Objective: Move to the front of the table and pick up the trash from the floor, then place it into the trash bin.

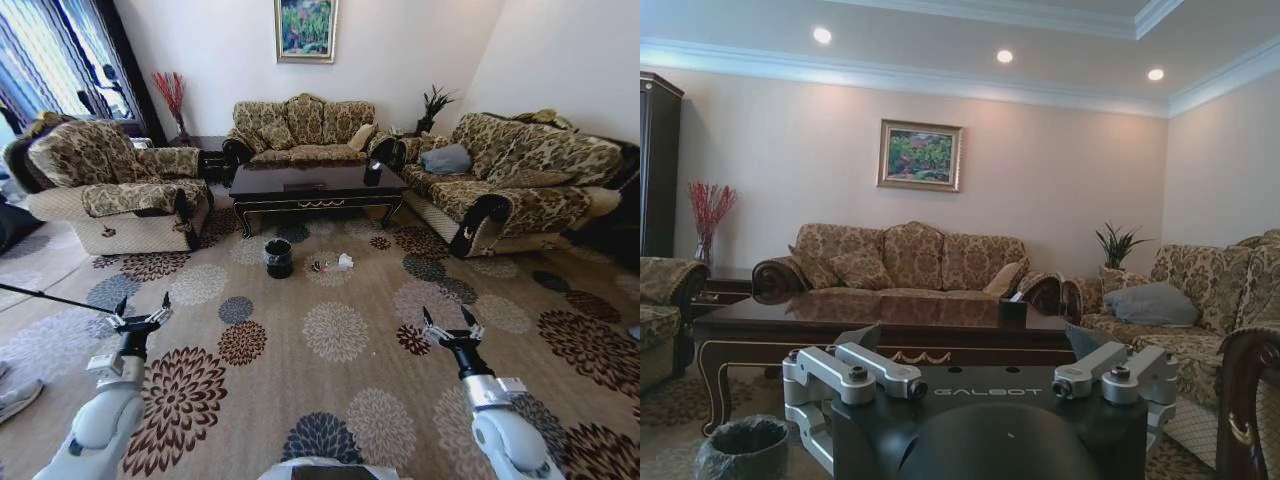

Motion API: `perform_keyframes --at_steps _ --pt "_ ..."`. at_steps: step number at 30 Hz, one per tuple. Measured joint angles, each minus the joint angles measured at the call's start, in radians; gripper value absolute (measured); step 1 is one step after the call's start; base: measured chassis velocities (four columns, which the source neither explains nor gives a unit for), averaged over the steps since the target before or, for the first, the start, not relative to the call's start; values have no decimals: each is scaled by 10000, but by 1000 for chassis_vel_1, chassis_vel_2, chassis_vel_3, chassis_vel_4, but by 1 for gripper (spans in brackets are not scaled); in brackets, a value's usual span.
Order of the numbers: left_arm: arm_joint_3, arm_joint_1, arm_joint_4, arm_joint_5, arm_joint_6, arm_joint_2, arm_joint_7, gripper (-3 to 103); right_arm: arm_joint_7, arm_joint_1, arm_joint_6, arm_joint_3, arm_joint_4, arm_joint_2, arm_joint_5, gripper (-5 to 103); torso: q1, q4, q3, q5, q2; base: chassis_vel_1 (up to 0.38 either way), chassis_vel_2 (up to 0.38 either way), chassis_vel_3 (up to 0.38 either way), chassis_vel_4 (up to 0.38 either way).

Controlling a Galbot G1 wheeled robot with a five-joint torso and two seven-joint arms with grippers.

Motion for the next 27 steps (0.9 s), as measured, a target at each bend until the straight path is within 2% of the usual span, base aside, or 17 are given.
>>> perform_keyframes --at_steps 3,7,12,22,24,27 --pt "19 11 30 -17 -16 14 -11 97 0 96 -37 -23 -12 -79 8 100 0 1 0 -1 0 0 0 0 0" --pt "29 49 68 58 -81 79 -39 102 -122 79 -55 -31 -1 -151 135 100 0 1 0 0 0 0 0 0 0" --pt "66 19 83 12 -81 97 -62 98 -132 47 -69 -30 30 -175 159 100 0 0 0 0 0 0 0 0 0" --pt "145 35 52 -6 -42 90 -81 100 -3 78 -113 6 50 -345 178 100 0 0 0 0 0 0 0 0 0" --pt "158 35 23 -29 -9 95 -81 100 16 81 -118 20 47 -371 203 100 0 0 0 0 0 0 0 0 0" --pt "225 17 -33 20 349 114 -137 100 118 79 -203 3 114 -375 330 100 0 0 0 1 -2 0 0 0 0"
